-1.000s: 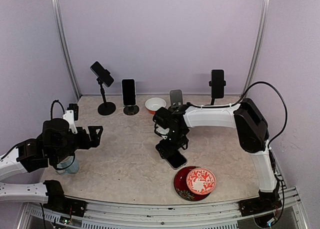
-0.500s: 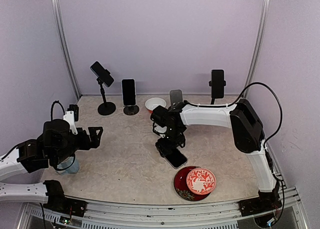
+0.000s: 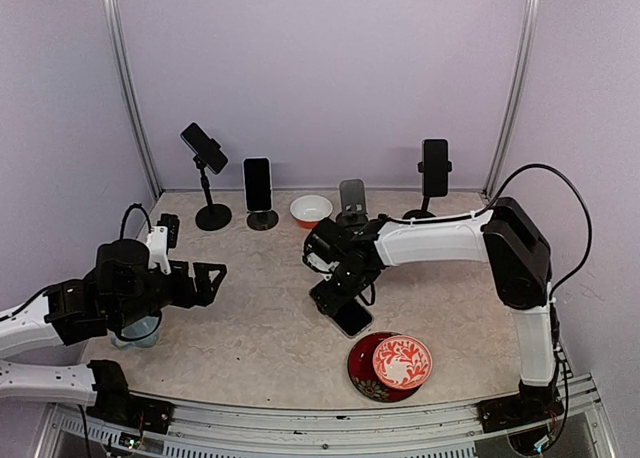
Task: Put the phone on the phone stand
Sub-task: Pick up the phone at the center of the board, then place the phone on the phone stand.
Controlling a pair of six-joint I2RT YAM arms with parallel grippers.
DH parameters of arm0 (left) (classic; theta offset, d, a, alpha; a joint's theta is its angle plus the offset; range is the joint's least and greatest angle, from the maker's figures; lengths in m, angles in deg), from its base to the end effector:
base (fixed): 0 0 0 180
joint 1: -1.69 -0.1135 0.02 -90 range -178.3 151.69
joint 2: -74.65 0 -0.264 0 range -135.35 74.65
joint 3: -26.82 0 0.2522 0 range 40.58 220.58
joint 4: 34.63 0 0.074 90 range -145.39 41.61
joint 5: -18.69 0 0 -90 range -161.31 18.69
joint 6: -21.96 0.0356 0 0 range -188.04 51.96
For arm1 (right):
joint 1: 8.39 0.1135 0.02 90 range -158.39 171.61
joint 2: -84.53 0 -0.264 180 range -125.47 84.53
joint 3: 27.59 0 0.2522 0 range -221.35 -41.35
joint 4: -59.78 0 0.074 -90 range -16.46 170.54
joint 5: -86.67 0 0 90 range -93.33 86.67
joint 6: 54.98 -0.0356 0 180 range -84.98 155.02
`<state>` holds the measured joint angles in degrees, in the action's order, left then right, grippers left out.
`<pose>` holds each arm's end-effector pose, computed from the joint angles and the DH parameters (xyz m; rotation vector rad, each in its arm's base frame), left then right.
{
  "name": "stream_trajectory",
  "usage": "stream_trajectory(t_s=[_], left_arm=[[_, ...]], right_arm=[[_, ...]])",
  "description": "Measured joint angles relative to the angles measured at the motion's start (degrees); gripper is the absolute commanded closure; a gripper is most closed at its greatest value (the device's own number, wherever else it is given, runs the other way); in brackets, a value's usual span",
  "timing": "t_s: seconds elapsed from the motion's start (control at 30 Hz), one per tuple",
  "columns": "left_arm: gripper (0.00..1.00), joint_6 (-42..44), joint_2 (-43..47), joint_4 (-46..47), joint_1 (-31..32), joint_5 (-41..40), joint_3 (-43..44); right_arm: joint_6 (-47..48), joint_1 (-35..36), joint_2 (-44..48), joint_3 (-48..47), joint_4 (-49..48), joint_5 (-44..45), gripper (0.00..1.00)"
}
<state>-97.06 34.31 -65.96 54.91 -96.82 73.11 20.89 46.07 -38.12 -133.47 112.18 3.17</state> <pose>0.1114 -0.1234 0.2650 0.1379 1.9956 -0.4859 0.2607 0.3580 0.1608 -0.9291 2.6139 0.1572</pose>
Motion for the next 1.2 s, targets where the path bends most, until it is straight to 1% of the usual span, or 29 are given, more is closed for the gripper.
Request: stream_trajectory(t_s=[0.2, 0.4, 0.47, 0.67, 0.77, 0.97, 1.1, 1.2], left_arm=[[0.01, 1.4, -4.3, 4.2, 0.0, 7.7, -0.2], [0.01, 2.1, -7.4, 8.7, 0.1, 14.5, -0.9], [0.01, 2.2, -7.7, 11.1, 0.2, 17.4, -1.9], [0.01, 2.3, -7.6, 15.6, 0.3, 23.0, -3.6], [0.01, 2.4, -7.3, 16.7, 0.3, 24.0, -3.6], [0.01, 2.6, -6.9, 17.4, 0.3, 25.0, -3.6], [0.01, 3.0, -6.8, 17.2, 0.3, 25.0, -3.6], [0.01, 3.6, -5.9, 16.4, 0.4, 24.8, -3.6]], right_arm=[[0.8, 2.9, 6.9, 7.2, -7.3, 5.0, 0.46], [0.8, 4.3, 15.5, 10.9, -13.0, 9.3, 0.51], [0.5, 4.3, 18.2, 11.7, -15.2, 10.0, 0.53], [-0.3, 4.3, 25.0, 15.3, -23.3, 10.4, 0.52], [-0.1, 4.3, 25.7, 15.3, -26.3, 11.7, 0.53], [3.4, 3.5, 25.7, 16.6, -33.9, 18.2, 0.55], [6.3, -0.4, 25.0, 16.8, -41.7, 20.9, 0.56], [8.3, -4.3, 22.7, 16.0, -47.3, 22.5, 0.57]])
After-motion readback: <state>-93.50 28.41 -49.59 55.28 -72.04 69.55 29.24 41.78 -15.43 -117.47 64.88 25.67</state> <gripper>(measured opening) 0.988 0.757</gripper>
